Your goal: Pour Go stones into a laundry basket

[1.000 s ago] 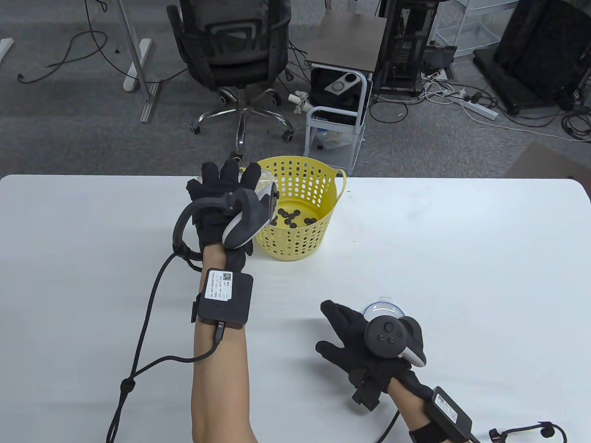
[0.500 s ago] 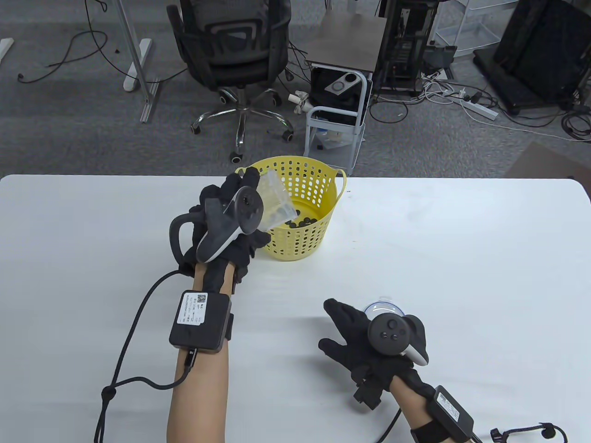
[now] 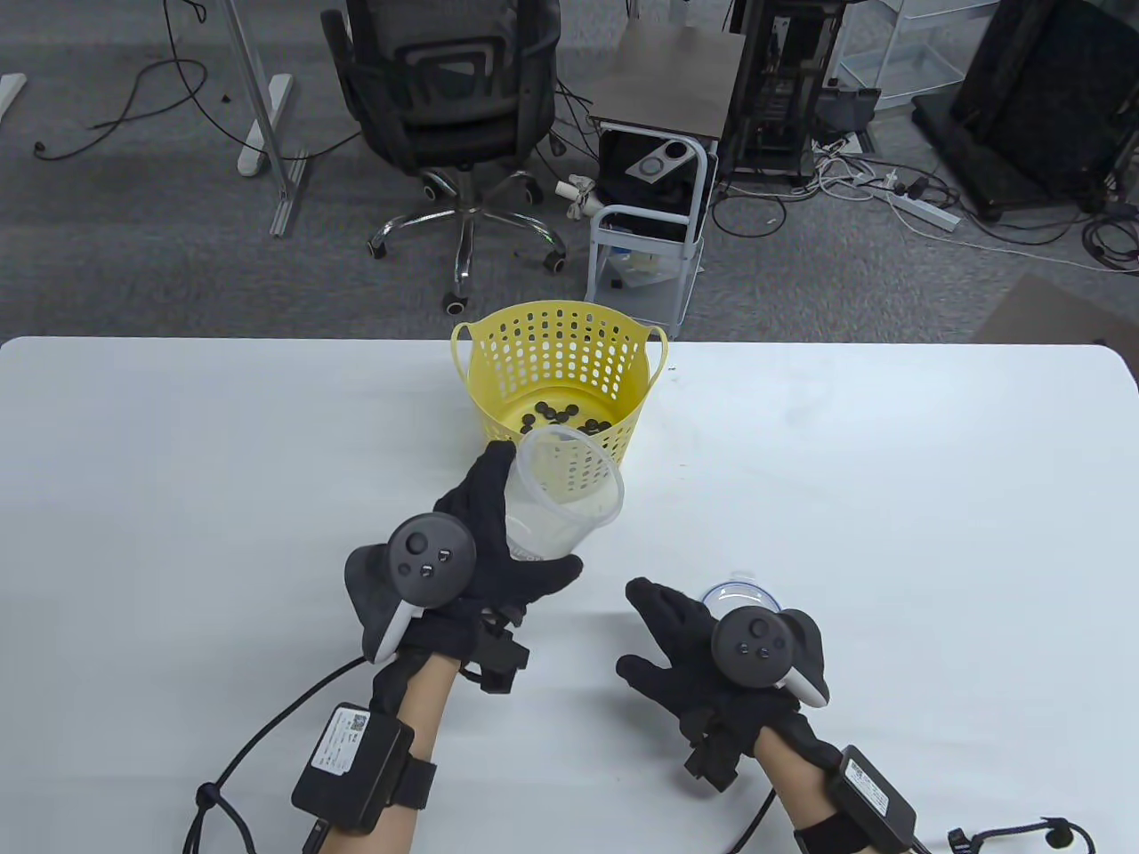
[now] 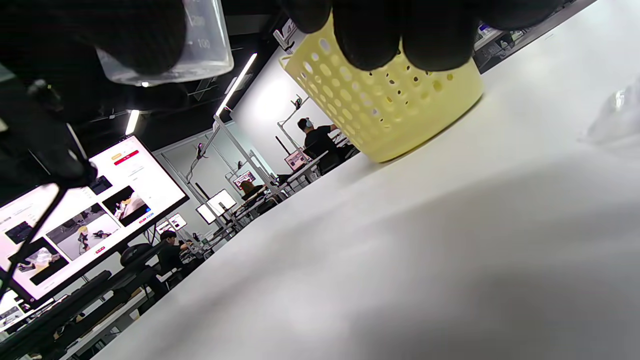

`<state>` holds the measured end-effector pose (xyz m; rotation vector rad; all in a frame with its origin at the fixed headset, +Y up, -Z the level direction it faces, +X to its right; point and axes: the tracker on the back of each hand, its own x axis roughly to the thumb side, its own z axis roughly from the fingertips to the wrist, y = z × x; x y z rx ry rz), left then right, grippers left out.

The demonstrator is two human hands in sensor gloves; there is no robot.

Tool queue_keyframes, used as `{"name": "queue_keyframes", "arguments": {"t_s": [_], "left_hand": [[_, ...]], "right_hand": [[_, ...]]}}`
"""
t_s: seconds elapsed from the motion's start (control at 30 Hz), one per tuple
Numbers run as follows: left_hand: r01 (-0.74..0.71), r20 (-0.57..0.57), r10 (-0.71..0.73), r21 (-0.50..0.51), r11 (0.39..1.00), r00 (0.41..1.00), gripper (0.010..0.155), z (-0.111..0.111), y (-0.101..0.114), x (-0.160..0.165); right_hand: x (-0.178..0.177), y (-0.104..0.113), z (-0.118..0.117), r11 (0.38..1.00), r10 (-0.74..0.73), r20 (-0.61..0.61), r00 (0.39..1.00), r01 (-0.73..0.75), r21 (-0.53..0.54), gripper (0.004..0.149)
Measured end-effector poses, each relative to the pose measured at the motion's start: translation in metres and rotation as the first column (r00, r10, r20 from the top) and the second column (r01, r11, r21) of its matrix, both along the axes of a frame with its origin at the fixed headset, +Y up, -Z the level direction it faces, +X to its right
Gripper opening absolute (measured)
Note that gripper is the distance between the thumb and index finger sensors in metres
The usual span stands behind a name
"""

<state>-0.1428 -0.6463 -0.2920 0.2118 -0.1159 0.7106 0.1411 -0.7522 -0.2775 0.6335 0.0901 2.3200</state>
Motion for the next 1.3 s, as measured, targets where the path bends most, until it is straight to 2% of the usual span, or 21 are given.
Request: {"name": "queue_keyframes", "arguments": {"t_s": [0.17,0.27,0.4,0.5,0.6,0.73,0.8,0.9,1.0,1.13,1.3], "left_hand": [[-0.138,0.016,0.139,-0.050,0.989,0.990,0.126,0.020,-0.056,0.008],[-0.214,0.073,0.219,-0.073,0.974,0.973,0.126,0.028,-0.077,0.014],[-0.209,0.173,0.220,-0.079,0.975,0.960,0.125,0.033,-0.094,0.018],[-0.230,0.214,0.252,-0.125,0.965,0.944,0.125,0.031,-0.099,0.021],[-0.201,0.247,0.225,-0.118,0.972,0.942,0.125,0.029,-0.102,0.023],[-0.118,0.369,0.165,-0.146,0.982,0.915,0.123,0.026,-0.109,0.031],[-0.072,0.404,0.122,-0.137,0.988,0.906,0.122,0.026,-0.110,0.034],[0.069,0.438,-0.016,-0.104,0.992,0.899,0.119,0.026,-0.111,0.035],[0.221,0.434,-0.196,-0.007,0.975,0.879,0.113,0.023,-0.110,0.028],[0.313,0.449,-0.280,0.000,0.950,0.849,0.107,0.019,-0.108,0.019],[0.416,0.481,-0.348,-0.040,0.908,0.805,0.109,0.015,-0.107,0.014]], "right_hand": [[0.003,0.002,0.001,0.999,-0.046,-0.017,0.999,0.046,-0.009,0.088],[0.005,0.001,0.000,0.994,-0.100,-0.037,0.994,0.098,-0.051,0.090],[0.007,0.000,-0.002,0.982,-0.179,-0.065,0.982,0.174,-0.072,0.094],[0.008,-0.001,-0.003,0.970,-0.233,-0.078,0.969,0.225,-0.097,0.097],[0.008,-0.001,-0.002,0.959,-0.263,-0.086,0.961,0.251,-0.128,0.099],[0.007,0.002,0.000,0.959,-0.274,-0.076,0.959,0.267,-0.095,0.101],[0.007,0.003,0.001,0.963,-0.264,-0.062,0.962,0.260,-0.074,0.103],[0.009,0.002,0.002,0.968,-0.244,-0.053,0.968,0.240,-0.076,0.105],[0.011,0.001,0.003,0.979,-0.194,-0.042,0.980,0.190,-0.078,0.105],[0.007,-0.002,0.004,0.987,-0.140,-0.058,0.988,0.135,-0.091,0.105],[-0.002,-0.006,0.006,0.993,-0.061,-0.094,0.994,0.051,-0.110,0.103]]}}
